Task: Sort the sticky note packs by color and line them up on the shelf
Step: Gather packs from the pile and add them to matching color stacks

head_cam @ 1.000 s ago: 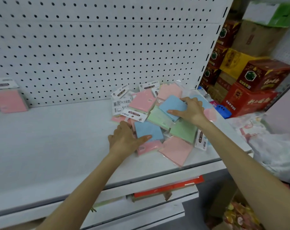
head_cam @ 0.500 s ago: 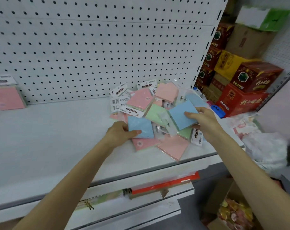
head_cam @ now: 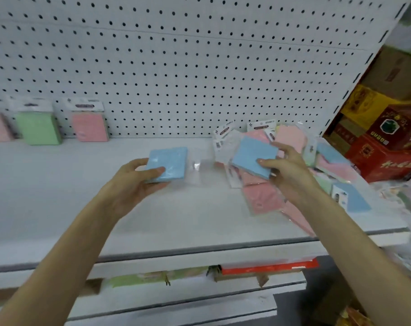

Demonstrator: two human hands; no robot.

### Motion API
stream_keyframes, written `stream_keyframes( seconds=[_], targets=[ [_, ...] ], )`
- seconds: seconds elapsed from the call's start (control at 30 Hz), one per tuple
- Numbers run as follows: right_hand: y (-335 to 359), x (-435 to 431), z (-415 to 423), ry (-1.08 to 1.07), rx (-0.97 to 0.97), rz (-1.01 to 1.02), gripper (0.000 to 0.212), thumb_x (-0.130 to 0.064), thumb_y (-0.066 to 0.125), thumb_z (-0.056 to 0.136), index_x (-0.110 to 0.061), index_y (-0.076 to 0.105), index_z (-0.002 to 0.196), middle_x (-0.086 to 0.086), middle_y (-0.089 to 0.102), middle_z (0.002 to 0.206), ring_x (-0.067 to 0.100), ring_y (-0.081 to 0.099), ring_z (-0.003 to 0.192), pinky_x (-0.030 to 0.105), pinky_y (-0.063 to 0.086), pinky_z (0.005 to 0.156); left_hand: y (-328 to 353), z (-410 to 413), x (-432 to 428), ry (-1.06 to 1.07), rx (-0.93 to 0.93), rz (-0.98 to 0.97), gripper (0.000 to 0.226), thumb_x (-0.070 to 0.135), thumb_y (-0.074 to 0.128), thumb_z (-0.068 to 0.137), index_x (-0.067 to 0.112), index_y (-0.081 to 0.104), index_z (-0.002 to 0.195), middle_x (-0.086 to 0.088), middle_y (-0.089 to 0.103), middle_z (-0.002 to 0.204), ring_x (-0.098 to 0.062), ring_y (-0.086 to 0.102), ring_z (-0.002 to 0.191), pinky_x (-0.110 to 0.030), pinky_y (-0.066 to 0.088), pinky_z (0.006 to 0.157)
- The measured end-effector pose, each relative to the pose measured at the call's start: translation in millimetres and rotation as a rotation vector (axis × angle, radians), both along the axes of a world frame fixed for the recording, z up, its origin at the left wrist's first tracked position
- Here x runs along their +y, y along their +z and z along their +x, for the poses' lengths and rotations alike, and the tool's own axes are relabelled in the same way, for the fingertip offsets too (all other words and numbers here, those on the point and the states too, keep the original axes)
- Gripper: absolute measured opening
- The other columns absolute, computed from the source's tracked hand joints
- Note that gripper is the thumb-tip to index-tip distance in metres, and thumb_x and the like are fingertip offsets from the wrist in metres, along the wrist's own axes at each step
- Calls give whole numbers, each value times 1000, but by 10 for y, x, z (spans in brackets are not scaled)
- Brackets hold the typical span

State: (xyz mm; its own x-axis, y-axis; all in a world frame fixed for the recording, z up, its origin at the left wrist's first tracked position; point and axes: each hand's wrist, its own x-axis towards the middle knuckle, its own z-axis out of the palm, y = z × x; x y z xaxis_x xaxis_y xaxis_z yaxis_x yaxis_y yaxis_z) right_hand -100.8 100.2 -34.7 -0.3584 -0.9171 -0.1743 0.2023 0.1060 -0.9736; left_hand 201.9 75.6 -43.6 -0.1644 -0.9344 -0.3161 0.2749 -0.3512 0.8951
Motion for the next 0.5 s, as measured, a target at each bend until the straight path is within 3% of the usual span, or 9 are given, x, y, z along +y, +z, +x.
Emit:
stream_keyframes(
  seconds=[0.1,0.17,0.23,0.33,0.4,0.5],
  targets=[
    [-41,-179,568,109,-33,22,62,12,65,76,-23,48,124,4,58,105,18,62,83,30,55,64,-51,630,35,112,8,-7,55,-9,61,80,16,48,128,-11,60,114,-25,70,84,-26,59,64],
    [-88,-316,971,165,-76,34,49,8,66,76,-14,56,119,8,63,107,21,65,89,33,56,71,-51,1085,57,161,3,-21,59,-11,60,80,22,50,127,-8,58,111,-27,67,85,-27,59,64],
    [-136,-446,1415,211,-117,69,29,2,64,80,-9,61,106,8,68,101,20,67,88,32,56,75,-46,1561,56,187,-21,-42,51,-8,61,80,19,54,122,-11,60,109,-26,67,83,-27,59,64],
    [-201,-615,2134,246,-177,106,8,-5,63,84,-8,64,92,5,69,91,15,67,79,23,55,67,-44,2278,6,265,-112,-39,32,2,65,82,13,56,110,-13,64,104,-20,67,76,-27,58,67],
    [-252,-737,2614,264,-232,121,9,-7,63,85,-7,63,94,6,67,91,13,65,76,20,52,63,-66,2757,-75,320,-162,-52,32,7,68,81,9,55,110,-15,66,103,-20,67,75,-26,58,66],
    [-322,-888,3305,335,-305,125,26,-3,63,84,-3,59,110,11,66,103,20,66,87,25,55,65,-136,3419,-218,392,-162,-121,40,7,71,78,0,54,114,-18,67,105,-18,70,76,-23,57,63]
  ],
)
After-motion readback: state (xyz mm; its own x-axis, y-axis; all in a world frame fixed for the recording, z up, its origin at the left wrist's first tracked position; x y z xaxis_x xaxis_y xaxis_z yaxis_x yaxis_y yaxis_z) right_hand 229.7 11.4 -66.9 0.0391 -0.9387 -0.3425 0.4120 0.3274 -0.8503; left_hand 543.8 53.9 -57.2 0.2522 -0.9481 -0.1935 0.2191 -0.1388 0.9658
